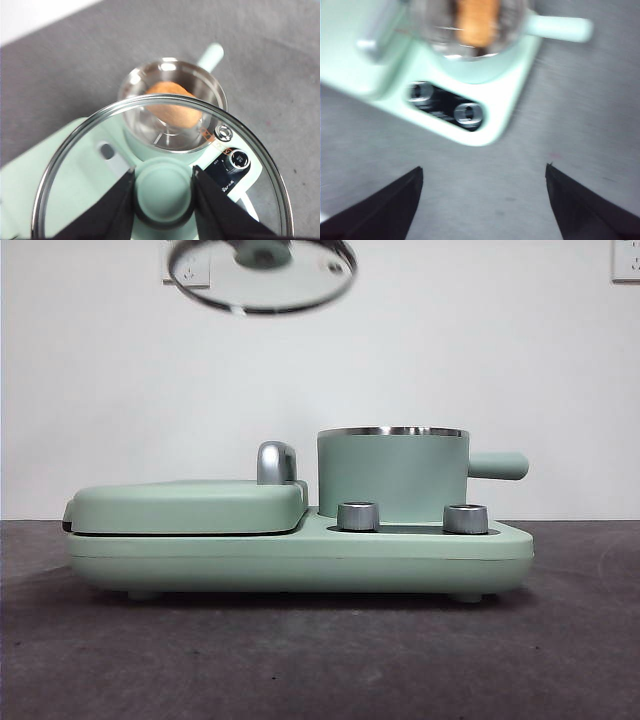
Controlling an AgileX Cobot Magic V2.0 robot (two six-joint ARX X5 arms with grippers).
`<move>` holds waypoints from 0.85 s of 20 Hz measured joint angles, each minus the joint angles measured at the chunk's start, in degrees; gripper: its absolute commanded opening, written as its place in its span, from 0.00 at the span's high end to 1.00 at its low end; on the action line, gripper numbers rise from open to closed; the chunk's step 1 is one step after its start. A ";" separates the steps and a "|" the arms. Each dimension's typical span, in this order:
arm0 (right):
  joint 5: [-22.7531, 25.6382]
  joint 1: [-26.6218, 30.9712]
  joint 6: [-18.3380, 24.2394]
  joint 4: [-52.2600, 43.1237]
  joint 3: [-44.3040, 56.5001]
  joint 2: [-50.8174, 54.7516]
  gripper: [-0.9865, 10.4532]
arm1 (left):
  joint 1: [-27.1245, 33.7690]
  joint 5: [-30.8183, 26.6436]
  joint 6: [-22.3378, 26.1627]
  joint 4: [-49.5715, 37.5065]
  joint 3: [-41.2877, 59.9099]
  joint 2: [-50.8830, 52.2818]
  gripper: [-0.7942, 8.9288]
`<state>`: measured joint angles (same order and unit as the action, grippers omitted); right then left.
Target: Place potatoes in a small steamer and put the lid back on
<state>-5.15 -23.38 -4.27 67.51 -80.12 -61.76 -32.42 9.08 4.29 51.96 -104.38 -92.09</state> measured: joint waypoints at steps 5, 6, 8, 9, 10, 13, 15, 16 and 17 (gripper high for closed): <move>-11.37 -0.15 -0.68 -8.59 19.93 21.75 0.57 | -2.62 -0.15 -0.02 -6.10 0.04 -6.40 0.91; -11.58 -0.20 -1.57 -10.23 22.53 25.14 0.57 | -3.10 -0.15 -0.02 -7.74 0.04 -7.76 0.91; -11.56 -0.20 -3.32 -11.45 26.01 30.69 0.57 | -4.09 -0.26 0.00 -9.01 -0.33 -10.71 0.91; -11.39 -0.20 -4.22 -11.43 27.02 32.57 0.58 | -4.55 -0.28 -0.02 -8.94 -1.07 -12.39 0.91; -11.37 -0.20 -5.11 -11.45 27.65 33.81 0.57 | -4.96 -0.46 -0.02 -8.83 -2.34 -14.19 0.91; -11.37 -0.20 -6.54 -11.56 28.09 34.86 0.58 | -5.86 -3.21 -0.02 -6.91 -9.31 -19.50 0.91; -11.37 -0.20 -6.71 -11.58 28.09 34.84 0.58 | -6.01 -3.67 -0.02 -6.05 -14.64 -22.43 0.91; -11.37 -0.20 -6.71 -11.61 28.09 34.84 0.58 | -6.08 -3.74 -0.02 -5.81 -16.48 -23.41 0.91; -11.37 -0.20 -6.71 -11.61 28.09 34.84 0.58 | -6.10 -3.74 -0.02 -5.95 -17.88 -24.39 0.91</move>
<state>-16.51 -23.57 -10.98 55.90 -52.03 -26.92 -38.52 5.34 4.27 46.02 -122.26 -116.49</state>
